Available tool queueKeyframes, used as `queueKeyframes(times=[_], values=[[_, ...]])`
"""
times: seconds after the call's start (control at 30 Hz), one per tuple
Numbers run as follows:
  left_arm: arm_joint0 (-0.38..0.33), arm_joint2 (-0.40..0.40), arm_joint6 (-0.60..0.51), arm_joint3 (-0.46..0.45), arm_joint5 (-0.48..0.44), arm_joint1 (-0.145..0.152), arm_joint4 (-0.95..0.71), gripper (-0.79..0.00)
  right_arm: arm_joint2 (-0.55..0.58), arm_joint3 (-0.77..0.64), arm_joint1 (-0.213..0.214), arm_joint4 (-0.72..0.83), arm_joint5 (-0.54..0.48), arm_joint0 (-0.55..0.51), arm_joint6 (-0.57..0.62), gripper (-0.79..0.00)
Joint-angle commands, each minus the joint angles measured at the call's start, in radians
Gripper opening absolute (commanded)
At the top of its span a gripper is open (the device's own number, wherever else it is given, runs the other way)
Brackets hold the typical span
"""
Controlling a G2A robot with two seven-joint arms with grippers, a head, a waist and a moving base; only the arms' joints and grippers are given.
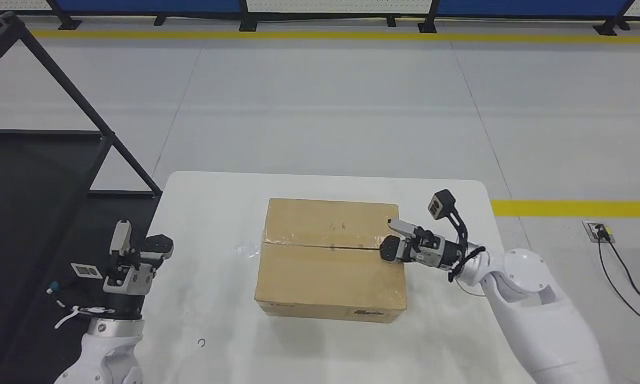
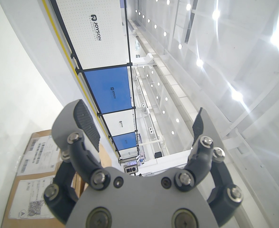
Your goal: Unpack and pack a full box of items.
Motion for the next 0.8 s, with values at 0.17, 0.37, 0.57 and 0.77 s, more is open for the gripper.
queueKeyframes(times=[0.17,0.37,0.57,0.77], values=[[0.000,0.015,-0.058,0.030,-0.032,0.008,0.265,0.000,0.001,0.009,0.000,0.014,-0.022,-0.002,0.017,0.000],[-0.021,0.054,0.006,0.088,-0.097,0.015,0.721,0.000,0.007,-0.003,0.003,0.017,-0.030,-0.014,0.024,0.000],[-0.055,0.113,0.127,0.170,-0.099,0.013,1.034,0.000,0.016,-0.028,0.007,0.015,-0.037,-0.030,0.036,0.000],[-0.055,0.113,0.127,0.170,-0.099,0.013,1.034,0.000,0.017,-0.032,0.008,0.009,-0.037,-0.032,0.035,0.000]])
